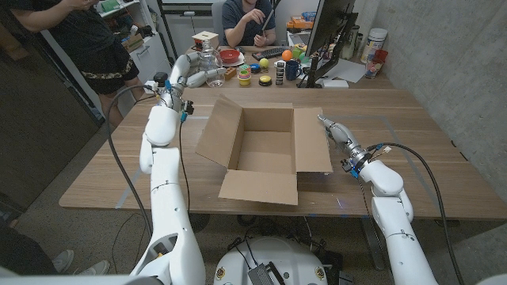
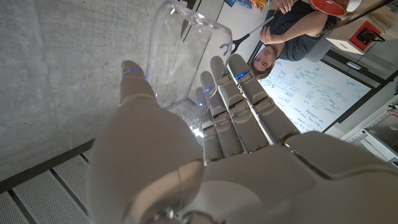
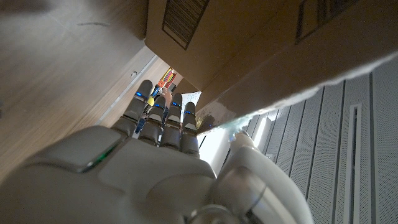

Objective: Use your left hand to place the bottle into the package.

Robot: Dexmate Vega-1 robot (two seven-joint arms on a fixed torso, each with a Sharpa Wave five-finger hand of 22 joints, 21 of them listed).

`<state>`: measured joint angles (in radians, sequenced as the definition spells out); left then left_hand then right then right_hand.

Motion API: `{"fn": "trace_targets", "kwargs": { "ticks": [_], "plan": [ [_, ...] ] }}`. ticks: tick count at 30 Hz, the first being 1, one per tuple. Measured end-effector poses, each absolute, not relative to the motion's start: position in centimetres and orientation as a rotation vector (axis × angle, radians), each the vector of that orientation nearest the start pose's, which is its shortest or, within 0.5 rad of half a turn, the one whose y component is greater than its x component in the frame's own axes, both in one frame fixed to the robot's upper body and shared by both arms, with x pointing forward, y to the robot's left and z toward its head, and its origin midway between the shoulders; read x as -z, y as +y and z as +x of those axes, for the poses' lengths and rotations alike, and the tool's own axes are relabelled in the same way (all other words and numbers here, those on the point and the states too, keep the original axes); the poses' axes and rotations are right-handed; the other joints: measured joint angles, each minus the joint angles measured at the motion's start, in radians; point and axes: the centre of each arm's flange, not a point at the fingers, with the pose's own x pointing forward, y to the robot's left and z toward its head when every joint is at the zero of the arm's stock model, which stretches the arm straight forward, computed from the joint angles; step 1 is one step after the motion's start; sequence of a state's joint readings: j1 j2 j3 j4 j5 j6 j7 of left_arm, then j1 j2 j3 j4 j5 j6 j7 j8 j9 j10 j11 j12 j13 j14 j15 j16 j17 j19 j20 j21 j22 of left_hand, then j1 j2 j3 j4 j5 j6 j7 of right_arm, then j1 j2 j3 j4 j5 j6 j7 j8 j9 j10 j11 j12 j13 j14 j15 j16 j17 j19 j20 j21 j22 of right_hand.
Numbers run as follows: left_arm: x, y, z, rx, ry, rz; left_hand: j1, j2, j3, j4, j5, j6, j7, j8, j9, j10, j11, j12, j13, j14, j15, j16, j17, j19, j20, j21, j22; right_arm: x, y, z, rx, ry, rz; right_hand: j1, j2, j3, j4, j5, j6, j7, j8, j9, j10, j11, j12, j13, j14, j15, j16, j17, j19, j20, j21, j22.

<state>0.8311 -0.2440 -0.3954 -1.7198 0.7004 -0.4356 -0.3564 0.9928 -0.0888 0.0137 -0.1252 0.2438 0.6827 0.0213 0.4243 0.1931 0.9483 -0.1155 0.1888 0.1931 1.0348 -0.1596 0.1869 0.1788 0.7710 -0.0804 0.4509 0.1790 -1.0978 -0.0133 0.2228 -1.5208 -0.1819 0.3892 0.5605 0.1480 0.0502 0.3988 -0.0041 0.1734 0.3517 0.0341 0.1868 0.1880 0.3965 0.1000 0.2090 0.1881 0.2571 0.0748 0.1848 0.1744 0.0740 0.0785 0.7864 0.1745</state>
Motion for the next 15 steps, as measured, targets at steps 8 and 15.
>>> {"fn": "trace_targets", "kwargs": {
  "ticks": [8, 15],
  "plan": [
    [-12.2, 27.5, 54.6, -0.112, -0.991, 0.595, 0.000, 0.000, 0.000, 0.000, -0.004, 0.000, 0.000, -0.003, 0.000, -0.004, -0.004, 0.000, 0.000, 0.000, 0.000, -0.002, 0.000, 0.000, 0.000, -0.004, 0.000, 7.4, -27.0, 57.9, -0.294, -0.704, -0.397, 0.000, 0.000, 0.000, 0.000, 0.000, 0.000, 0.000, 0.000, 0.000, 0.000, 0.000, 0.000, 0.000, 0.000, 0.000, 0.000, 0.000, 0.000, 0.000, -0.003, 0.000],
    [-13.1, 25.6, 54.8, -0.015, -0.993, 0.576, 0.000, 0.000, 0.000, 0.000, -0.004, 0.000, 0.000, -0.011, 0.000, -0.004, -0.004, 0.000, 0.000, 0.000, 0.000, -0.002, 0.001, 0.000, 0.000, -0.004, 0.000, 7.8, -27.2, 57.5, -0.286, -0.695, -0.396, 0.000, 0.000, 0.000, 0.000, 0.000, 0.000, 0.000, 0.000, 0.000, 0.000, 0.000, 0.000, 0.000, 0.000, 0.000, 0.000, 0.000, 0.000, 0.000, -0.006, 0.000]
  ]
}}
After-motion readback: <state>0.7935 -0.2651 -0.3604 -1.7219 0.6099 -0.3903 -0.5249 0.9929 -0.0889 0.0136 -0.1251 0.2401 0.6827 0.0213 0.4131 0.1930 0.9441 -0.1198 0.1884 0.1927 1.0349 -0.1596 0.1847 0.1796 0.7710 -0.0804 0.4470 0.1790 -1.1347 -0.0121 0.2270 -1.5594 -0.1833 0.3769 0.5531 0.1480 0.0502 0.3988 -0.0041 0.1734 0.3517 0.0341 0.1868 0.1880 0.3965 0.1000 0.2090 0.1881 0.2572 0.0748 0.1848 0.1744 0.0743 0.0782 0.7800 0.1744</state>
